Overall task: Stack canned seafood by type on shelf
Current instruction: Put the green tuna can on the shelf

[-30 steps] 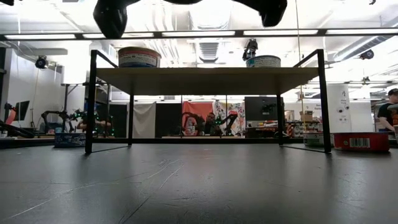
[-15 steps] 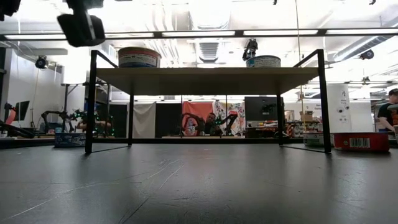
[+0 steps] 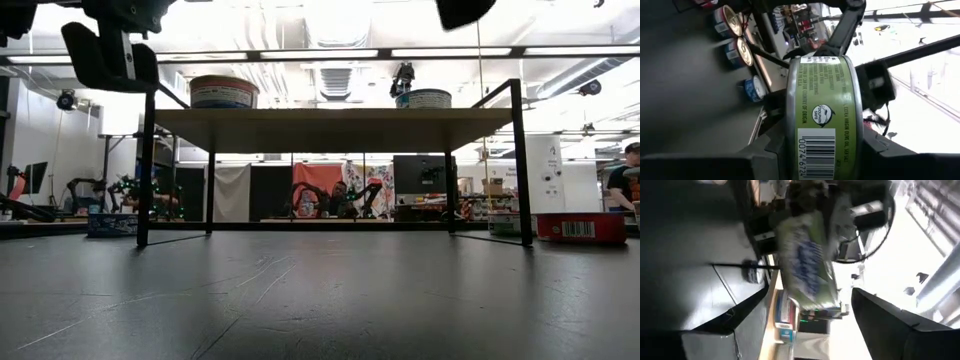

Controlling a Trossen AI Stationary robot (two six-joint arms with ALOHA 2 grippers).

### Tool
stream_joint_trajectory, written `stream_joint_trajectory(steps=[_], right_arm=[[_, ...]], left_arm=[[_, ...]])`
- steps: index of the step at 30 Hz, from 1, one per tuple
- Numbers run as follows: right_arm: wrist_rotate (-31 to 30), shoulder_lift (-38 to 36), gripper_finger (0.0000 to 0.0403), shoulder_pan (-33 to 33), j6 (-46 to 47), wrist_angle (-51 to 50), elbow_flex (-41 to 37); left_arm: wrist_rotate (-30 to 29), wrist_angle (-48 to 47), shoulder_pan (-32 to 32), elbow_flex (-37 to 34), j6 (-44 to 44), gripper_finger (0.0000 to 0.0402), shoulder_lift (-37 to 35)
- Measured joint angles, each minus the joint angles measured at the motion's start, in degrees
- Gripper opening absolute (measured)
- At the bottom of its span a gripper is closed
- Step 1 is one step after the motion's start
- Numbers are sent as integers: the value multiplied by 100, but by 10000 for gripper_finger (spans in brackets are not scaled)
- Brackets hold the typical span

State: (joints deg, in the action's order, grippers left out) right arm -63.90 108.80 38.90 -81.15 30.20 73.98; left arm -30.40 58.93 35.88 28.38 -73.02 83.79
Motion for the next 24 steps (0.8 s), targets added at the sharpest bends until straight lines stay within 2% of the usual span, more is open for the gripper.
stream_joint_trajectory(steps=[3, 11, 15, 19, 20, 22, 24], right_arm=[[-81, 250, 272, -43, -398, 10, 220], [-93, 458, 268, -156, -506, 11, 577], [-75, 445, 240, -156, -506, 8, 577], [-57, 437, 189, -156, -560, -20, 572], [-58, 438, 173, -156, -597, -55, 572], [-63, 442, 143, -156, -569, -173, 568], [-64, 443, 134, -156, -496, -318, 567]], left_arm=[[19, 121, 0, 59, 47, 115, 64], [152, 107, 2, 205, 75, 115, 240], [152, 119, 0, 245, 78, 115, 319], [161, 132, 2, 247, 287, 116, 341], [161, 152, 2, 247, 364, 124, 341], [158, 167, 0, 249, 572, 163, 341], [157, 172, 0, 249, 704, 211, 339]])
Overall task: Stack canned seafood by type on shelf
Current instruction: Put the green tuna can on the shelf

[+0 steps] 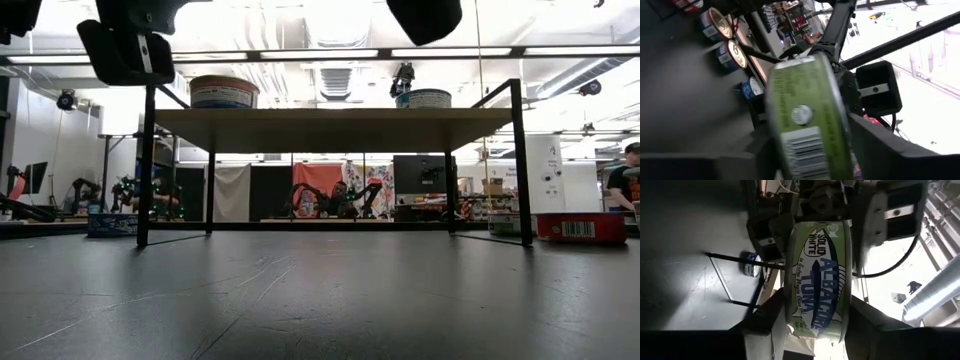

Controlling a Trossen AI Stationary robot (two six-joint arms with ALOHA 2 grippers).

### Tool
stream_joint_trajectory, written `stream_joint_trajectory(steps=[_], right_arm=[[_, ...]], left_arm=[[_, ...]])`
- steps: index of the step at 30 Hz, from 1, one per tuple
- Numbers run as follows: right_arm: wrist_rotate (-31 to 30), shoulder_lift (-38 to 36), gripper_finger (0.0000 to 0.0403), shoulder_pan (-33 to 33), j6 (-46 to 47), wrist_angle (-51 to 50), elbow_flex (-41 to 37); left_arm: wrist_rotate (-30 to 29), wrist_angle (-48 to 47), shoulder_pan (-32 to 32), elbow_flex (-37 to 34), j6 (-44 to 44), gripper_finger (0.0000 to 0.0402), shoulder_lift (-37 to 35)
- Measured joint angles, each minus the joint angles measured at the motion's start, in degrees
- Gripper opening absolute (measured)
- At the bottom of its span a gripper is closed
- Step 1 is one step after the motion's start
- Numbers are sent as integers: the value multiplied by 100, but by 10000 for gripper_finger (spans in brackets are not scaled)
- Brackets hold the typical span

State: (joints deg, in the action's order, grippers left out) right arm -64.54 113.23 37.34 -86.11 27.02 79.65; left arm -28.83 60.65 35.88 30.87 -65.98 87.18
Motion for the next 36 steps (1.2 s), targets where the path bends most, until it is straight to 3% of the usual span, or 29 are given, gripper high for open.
stream_joint_trajectory(steps=[3, 7, 17, 22, 32, 36], right_arm=[[1, 0, 134, 0, 62, -30, -1], [-6, -47, 134, 0, 105, 31, -6], [-258, -779, 134, 1, 562, -497, -104], [-439, -1527, 136, -90, 2150, -1857, -142], [-232, -2821, 136, -404, 6823, -5944, -670], [-104, -2994, 136, -421, 7706, -6432, -1088]], left_arm=[[0, 32, 2, 11, 252, 266, 0], [-3, 38, 0, 18, 637, 305, -9], [-31, 120, -18, 27, 2062, 303, -207], [133, 45, -2, 2, 3246, 301, -465], [133, -296, -2, 9, 4791, 301, -1065], [100, -587, -2, 8, 5475, 301, -1377]])
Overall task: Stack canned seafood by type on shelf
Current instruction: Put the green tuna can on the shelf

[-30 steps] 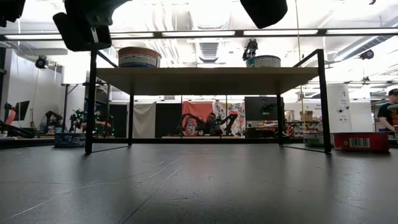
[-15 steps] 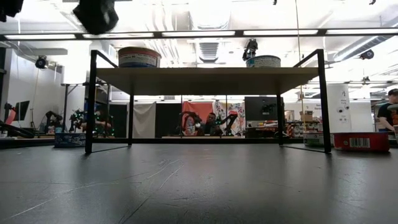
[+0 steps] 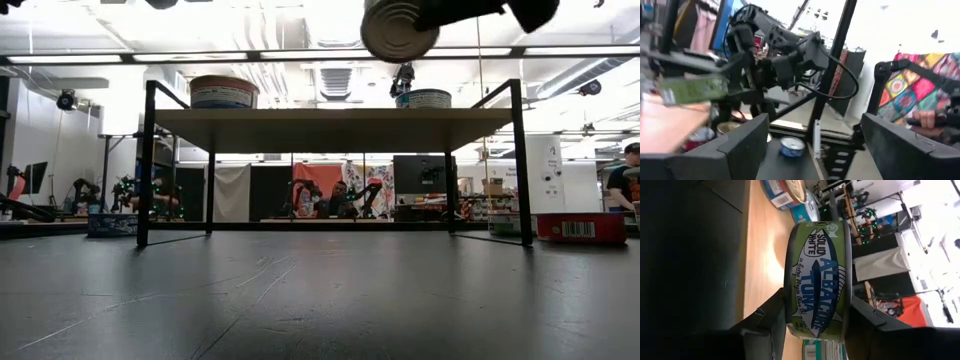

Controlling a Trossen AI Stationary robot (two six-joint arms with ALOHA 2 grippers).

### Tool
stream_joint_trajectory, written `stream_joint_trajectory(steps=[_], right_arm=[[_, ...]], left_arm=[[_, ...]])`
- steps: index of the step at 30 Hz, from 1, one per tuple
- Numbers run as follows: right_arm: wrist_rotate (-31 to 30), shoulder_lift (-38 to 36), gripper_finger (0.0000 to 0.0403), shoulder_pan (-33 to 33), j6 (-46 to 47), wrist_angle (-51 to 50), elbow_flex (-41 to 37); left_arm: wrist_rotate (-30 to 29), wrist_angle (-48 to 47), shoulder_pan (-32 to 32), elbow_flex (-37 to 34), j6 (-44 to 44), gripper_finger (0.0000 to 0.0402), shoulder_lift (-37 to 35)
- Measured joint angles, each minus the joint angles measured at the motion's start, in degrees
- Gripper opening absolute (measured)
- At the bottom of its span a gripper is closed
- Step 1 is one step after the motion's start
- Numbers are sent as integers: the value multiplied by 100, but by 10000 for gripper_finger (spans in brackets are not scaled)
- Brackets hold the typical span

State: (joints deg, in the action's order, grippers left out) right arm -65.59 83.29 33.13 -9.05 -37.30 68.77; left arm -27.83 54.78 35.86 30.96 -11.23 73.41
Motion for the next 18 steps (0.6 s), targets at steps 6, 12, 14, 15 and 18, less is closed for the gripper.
stream_joint_trajectory(steps=[6, 12, 14, 15, 18], right_arm=[[-15, -16, 136, -24, 306, 40, -437], [-39, 8, 136, -215, 319, 409, -808], [-37, 9, 136, -277, 303, 535, -887], [-44, 8, 136, -304, 289, 599, -917], [-24, 20, 136, -367, 100, 776, -1011]], left_arm=[[-60, -638, 0, -2, 392, 301, -461], [-481, -1279, 0, -2, 339, 301, -792], [-481, -1310, 0, -2, 335, 301, -794], [-481, -1328, 0, -2, 329, 301, -790], [-493, -1303, 0, -2, 326, 301, -756]])
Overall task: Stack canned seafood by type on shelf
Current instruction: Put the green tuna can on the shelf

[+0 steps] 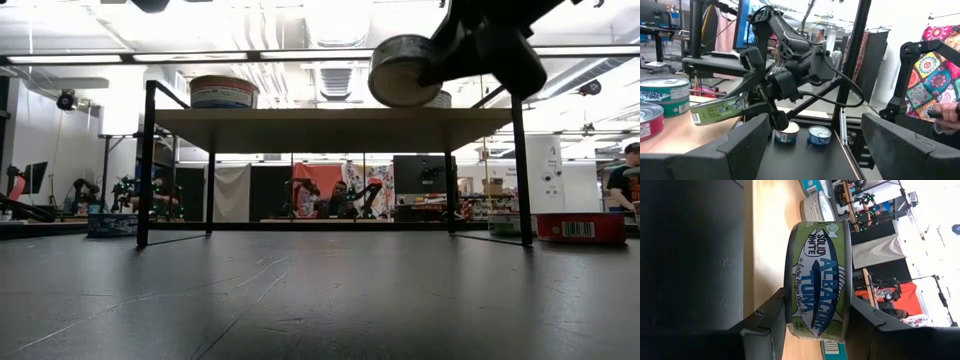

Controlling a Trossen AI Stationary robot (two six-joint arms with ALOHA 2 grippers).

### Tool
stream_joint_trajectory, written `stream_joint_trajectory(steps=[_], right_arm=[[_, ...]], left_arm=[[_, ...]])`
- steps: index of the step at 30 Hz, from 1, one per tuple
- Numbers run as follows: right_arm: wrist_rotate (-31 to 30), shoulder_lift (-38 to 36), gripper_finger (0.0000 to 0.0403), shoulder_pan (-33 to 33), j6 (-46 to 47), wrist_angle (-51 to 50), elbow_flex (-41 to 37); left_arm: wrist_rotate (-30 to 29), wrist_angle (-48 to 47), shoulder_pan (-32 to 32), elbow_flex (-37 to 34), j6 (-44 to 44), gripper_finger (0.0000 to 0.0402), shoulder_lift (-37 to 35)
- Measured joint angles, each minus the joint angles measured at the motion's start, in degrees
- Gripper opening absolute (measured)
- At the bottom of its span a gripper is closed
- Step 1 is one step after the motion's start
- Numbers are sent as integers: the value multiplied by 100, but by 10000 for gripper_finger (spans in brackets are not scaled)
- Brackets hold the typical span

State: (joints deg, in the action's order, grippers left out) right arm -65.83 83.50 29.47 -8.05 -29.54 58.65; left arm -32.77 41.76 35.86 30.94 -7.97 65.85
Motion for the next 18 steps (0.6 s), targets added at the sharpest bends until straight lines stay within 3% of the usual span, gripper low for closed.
stream_joint_trajectory(steps=[10, 18], right_arm=[[187, 27, 137, -141, -332, 208, -16], [499, 29, 163, -404, -400, 313, -22]], left_arm=[[-130, 0, -7, 0, 0, 301, 170], [-132, -2, -7, 0, 0, 301, 176]])
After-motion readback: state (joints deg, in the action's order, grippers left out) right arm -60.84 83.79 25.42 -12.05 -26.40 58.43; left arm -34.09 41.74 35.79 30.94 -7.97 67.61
